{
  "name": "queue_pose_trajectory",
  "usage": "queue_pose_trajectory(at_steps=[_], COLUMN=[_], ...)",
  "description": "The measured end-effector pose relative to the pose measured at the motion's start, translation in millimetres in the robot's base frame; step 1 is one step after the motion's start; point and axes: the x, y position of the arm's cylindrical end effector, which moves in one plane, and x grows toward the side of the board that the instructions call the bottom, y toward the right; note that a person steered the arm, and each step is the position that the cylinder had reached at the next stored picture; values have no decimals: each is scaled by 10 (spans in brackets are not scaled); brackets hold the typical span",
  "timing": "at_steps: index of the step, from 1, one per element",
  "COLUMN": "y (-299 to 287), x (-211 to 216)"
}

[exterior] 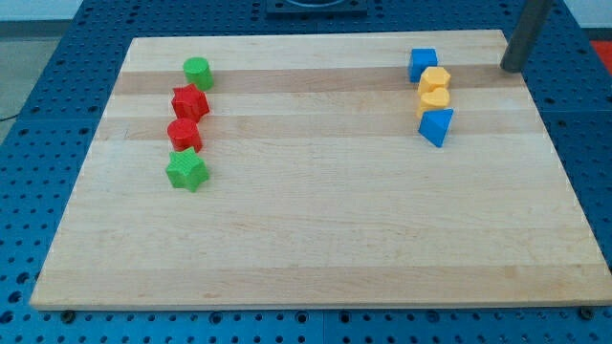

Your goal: Point at the green circle

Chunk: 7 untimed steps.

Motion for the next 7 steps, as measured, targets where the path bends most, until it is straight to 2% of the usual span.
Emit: queue_pose_trajectory(at_steps=[4,5,6,7], y=[-26,-20,-23,-369], x=[83,515,1158,1789])
